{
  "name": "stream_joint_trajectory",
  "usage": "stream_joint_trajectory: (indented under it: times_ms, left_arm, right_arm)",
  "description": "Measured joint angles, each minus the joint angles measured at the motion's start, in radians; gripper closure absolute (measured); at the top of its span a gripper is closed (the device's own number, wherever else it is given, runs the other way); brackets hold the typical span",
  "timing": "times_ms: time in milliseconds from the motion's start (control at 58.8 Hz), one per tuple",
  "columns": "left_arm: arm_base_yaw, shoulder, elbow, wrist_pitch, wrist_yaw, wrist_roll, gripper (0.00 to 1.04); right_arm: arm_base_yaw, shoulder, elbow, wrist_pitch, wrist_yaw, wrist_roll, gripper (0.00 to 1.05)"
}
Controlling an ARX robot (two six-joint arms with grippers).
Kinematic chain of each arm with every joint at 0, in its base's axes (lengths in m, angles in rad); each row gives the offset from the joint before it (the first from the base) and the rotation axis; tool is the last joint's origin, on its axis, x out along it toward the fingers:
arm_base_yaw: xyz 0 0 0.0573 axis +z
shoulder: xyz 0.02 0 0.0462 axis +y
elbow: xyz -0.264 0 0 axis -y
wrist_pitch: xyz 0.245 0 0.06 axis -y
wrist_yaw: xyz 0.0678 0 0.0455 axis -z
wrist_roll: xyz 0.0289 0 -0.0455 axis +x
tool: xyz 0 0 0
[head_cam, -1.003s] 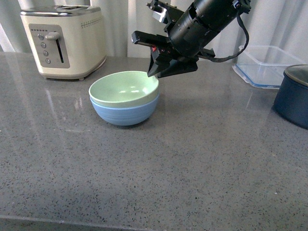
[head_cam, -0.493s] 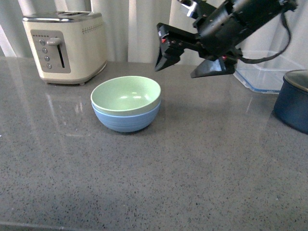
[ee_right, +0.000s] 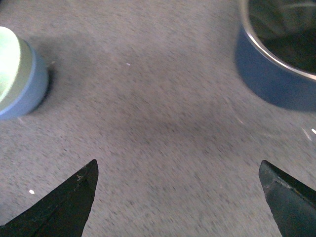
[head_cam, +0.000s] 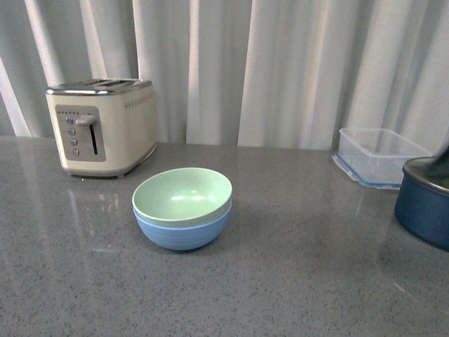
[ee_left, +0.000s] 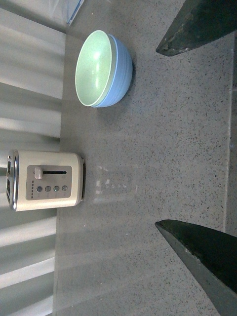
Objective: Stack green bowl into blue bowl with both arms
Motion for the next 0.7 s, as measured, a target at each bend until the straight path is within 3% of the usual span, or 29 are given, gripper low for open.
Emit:
stream_joint_trajectory:
  times_ms: [102,289,391,493,561,697]
  left_arm:
    - [0.000,0.000,0.000,0.000,0.000,0.000,0.07]
    - [0.000,0.000,0.000,0.000,0.000,0.000,0.07]
    - [0.000,0.000,0.000,0.000,-0.002,0.000,0.07]
    - [0.000,0.000,0.000,0.000,-0.002,0.000,0.07]
    - [0.000,0.000,0.000,0.000,-0.001,0.000,0.07]
    - [0.000,-0.001,0.000,0.000,-0.002,0.000,0.07]
  right_arm:
    - [-0.045,-0.171,-0.165,-0.007,0.070,-0.019,0.10]
    - [-0.050,-0.215,-0.225,0.030,0.088,-0.037,0.11]
    - [-0.014,-0.278,-0.452,0.561,0.220,-0.075,0.28]
    - [0.020,-0.344,-0.606,0.901,0.240,-0.090,0.46]
    - [0.024,-0.383,-0.652,0.982,0.243,-0.096,0.58]
    - [0.024,-0.457,-0.739,0.988,0.245,-0.100,0.87]
